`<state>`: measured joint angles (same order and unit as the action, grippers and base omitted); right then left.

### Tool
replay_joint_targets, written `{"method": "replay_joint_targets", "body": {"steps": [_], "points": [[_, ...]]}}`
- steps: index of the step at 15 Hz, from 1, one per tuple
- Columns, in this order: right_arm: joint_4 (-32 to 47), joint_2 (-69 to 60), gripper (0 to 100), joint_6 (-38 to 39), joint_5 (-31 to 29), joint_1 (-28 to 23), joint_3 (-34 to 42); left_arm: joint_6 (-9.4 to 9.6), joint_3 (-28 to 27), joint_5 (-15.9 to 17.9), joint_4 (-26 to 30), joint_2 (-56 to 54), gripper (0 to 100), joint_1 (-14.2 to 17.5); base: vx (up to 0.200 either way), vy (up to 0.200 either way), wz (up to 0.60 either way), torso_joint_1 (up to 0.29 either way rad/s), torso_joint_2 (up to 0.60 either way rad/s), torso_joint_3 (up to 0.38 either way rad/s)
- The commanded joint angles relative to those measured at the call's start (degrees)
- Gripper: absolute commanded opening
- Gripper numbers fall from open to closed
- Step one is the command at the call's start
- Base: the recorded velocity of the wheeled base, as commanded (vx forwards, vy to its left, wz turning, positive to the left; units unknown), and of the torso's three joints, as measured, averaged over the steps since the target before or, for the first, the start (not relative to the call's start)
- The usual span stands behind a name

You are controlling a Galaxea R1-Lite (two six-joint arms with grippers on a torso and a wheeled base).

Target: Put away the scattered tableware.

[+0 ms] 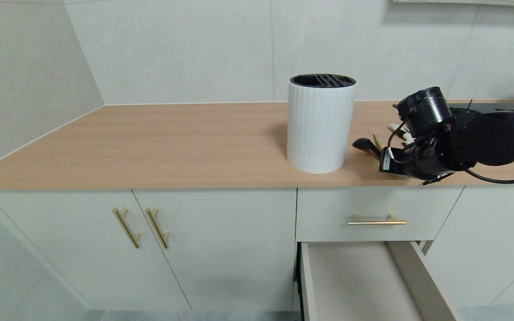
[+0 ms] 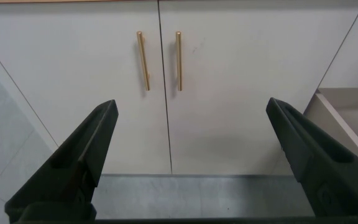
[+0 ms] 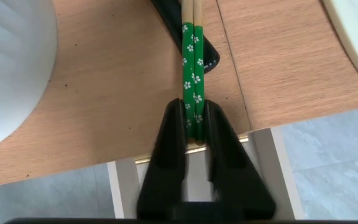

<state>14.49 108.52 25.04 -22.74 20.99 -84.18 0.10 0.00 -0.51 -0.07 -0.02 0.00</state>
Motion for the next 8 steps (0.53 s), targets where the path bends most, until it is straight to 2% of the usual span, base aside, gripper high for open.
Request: {"method": "replay_joint_targets", "body": {"steps": [1,5,8], "points": [[0.0,-0.4,0,0.0,0.0,0.0,0.1,-0.01,0.0,-0.1,0.0,0.0,100,0.0,0.0,0.0,0.0,0.0,0.0,0.0],[0.4,-3.0,0,-0.1,0.1,0.1,0.5,-0.01,0.0,0.0,0.0,0.0,100,0.0,0.0,0.0,0.0,0.0,0.0,0.0],[0.6,-9.4,0,-0.3,0.7,0.3,3.4,-0.01,0.0,0.0,0.0,0.0,100,0.0,0.0,0.0,0.0,0.0,0.0,0.0]]}}
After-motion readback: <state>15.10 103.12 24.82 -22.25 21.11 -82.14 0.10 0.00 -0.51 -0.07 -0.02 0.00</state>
